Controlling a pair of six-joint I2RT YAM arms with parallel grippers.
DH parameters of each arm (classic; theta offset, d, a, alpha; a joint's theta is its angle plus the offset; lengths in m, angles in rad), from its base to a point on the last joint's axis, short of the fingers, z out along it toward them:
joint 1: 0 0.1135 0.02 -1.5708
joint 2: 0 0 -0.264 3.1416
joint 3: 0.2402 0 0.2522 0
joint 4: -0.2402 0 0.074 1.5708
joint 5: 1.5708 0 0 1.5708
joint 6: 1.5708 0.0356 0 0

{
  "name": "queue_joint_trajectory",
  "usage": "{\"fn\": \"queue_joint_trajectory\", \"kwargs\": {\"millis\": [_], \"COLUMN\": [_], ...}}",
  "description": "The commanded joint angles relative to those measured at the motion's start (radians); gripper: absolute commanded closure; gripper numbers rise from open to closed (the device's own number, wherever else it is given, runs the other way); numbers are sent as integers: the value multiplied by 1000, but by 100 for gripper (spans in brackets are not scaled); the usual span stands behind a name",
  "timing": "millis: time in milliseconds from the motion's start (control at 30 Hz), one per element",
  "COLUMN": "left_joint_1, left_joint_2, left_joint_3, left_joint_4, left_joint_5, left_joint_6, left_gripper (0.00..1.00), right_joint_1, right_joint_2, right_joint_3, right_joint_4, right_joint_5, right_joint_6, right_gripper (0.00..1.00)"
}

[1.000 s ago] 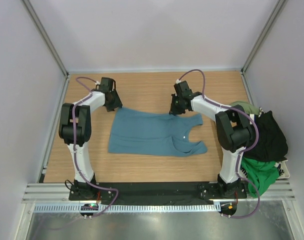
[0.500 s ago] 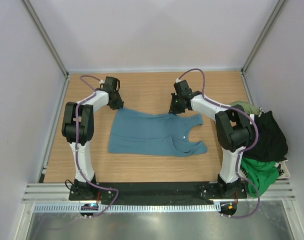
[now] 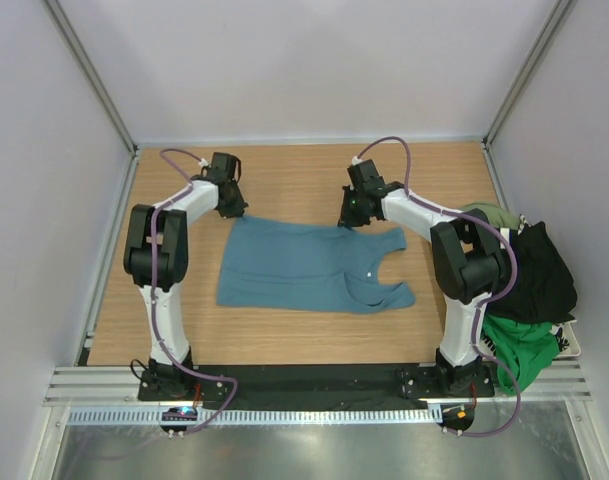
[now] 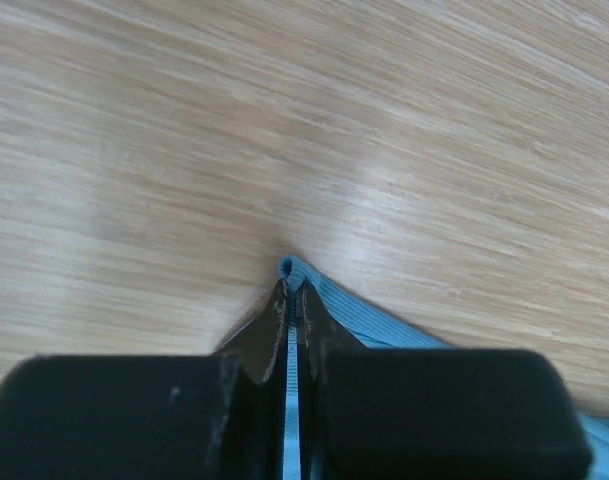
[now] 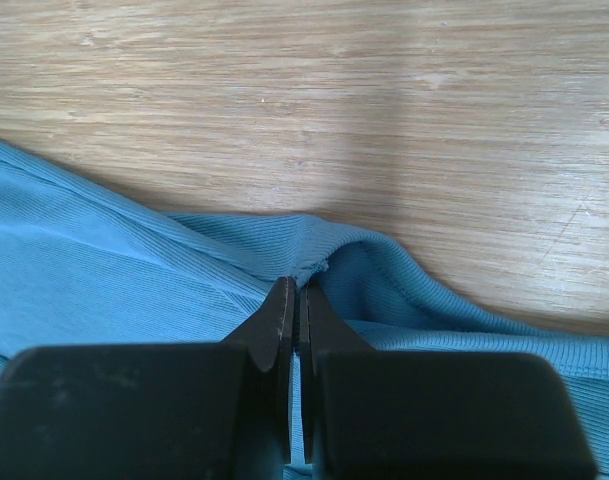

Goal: Fold and stack the tank tops
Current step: Fold the tank top

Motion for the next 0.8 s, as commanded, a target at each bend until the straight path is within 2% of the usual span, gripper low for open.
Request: {"fn": "queue_joint_trajectory", "kwargs": {"millis": [0,200,433,767], "left_joint_1": [0,2,0,0], "left_joint_2": [-115,-215,-259,-380], "left_joint_3": [-27,-148,-215,-359], "left_joint_4": [11,138,164,224], "left_joint_5": [-45,-19,1,18], "left_joint_6": [27,43,44,34], "left_gripper": [100,100,100,100], "right_joint_1": [12,39,70,116], "right_joint_2": [-34,-71,-131,-203], "right_joint_3": [12,-28,-79,-162], "right_joint_4": [12,19,25,48], "right_joint_5": [19,69,163,200], "right_joint_6": [-13,-19,-31,-20], "right_gripper": [99,99,99,99]}}
